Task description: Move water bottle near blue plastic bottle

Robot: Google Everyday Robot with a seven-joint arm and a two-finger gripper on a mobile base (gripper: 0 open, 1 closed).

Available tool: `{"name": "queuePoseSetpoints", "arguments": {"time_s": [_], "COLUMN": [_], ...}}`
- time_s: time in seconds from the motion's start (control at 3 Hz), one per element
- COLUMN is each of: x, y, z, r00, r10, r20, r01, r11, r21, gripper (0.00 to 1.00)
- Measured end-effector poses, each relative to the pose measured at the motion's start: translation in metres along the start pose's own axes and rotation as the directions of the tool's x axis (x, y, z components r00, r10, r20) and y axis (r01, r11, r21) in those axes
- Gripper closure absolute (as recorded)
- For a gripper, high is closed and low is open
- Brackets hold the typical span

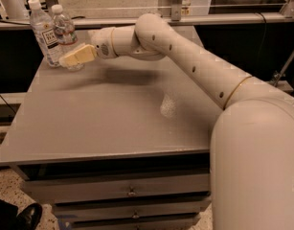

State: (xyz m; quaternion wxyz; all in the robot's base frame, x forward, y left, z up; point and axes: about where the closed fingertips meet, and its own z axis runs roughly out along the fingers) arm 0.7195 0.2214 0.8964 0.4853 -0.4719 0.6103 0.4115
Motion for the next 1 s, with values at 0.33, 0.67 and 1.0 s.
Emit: {"name": "queuePoseSetpoints", "arguments": {"time_s": [0.33,0.67,1.0], "x": [0.008,0.023,0.039], "y": [0.005,0.007,0.009], "z": [-0.039,-0.094,-0.161], "r00": [0.999,0.996,0.995], "r10": [-0.008,-0.011,-0.004], "r20": [0.05,0.092,0.095], "r01": [0.006,0.002,-0.012], "r11": [0.999,0.9954,0.9862], "r21": [0.044,0.096,0.165], "gripper": [0.0,0.0,0.0]}}
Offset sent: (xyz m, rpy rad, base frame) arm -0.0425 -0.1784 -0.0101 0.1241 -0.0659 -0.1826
